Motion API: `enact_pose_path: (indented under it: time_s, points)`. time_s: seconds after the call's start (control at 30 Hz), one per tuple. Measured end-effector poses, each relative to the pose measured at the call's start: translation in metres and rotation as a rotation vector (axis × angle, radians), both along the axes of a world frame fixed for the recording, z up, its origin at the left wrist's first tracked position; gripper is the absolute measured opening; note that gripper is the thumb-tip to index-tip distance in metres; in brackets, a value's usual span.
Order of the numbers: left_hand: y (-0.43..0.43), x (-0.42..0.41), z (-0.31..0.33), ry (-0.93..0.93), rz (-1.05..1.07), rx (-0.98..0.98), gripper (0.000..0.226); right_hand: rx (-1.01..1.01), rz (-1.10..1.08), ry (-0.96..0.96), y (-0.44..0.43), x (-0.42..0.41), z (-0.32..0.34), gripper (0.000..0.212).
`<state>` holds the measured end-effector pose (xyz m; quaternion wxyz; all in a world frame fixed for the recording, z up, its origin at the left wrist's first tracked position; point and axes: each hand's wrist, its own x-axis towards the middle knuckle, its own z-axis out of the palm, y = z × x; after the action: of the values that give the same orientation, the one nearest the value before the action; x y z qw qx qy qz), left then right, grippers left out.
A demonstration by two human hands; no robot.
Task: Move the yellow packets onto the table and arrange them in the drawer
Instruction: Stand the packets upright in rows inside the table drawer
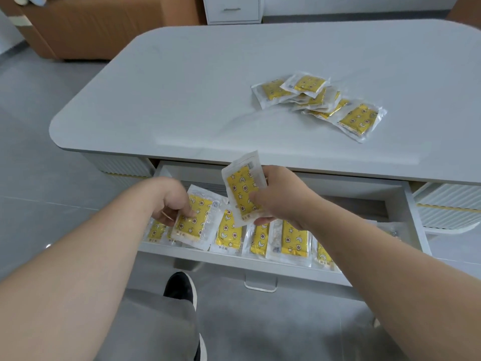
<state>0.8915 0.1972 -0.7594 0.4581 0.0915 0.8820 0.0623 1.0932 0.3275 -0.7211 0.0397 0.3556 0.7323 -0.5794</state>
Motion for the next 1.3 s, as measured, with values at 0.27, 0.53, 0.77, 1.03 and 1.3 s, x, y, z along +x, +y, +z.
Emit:
enact_pose_path:
  time_s: [0.27, 0.53, 0.77, 1.03, 1.3]
  points:
    - [-0.016, -0.009, -0.018, 0.077, -0.038, -0.094, 0.020, 0.024, 0.031, -0.024, -0.010, -0.003, -0.012, 0.035]
    - [-0.010, 0.009, -0.002, 0.390, -0.428, -0.344, 0.060, -0.014, 0.017, -0.026, -0.019, -0.009, -0.021, 0.032]
    - [-0.002, 0.011, 0.043, 0.064, -0.041, 0.384, 0.057, -0.232, 0.018, 0.084, -0.026, -0.016, -0.028, 0.034]
    - [-0.008, 0.010, 0.025, 0.062, -0.148, 0.586, 0.041, -0.260, 0.075, 0.084, -0.045, -0.030, -0.036, 0.019]
    - [-0.034, -0.019, -0.002, 0.375, -0.439, 0.072, 0.049, 0.306, 0.375, -0.134, -0.036, -0.027, -0.040, 0.049]
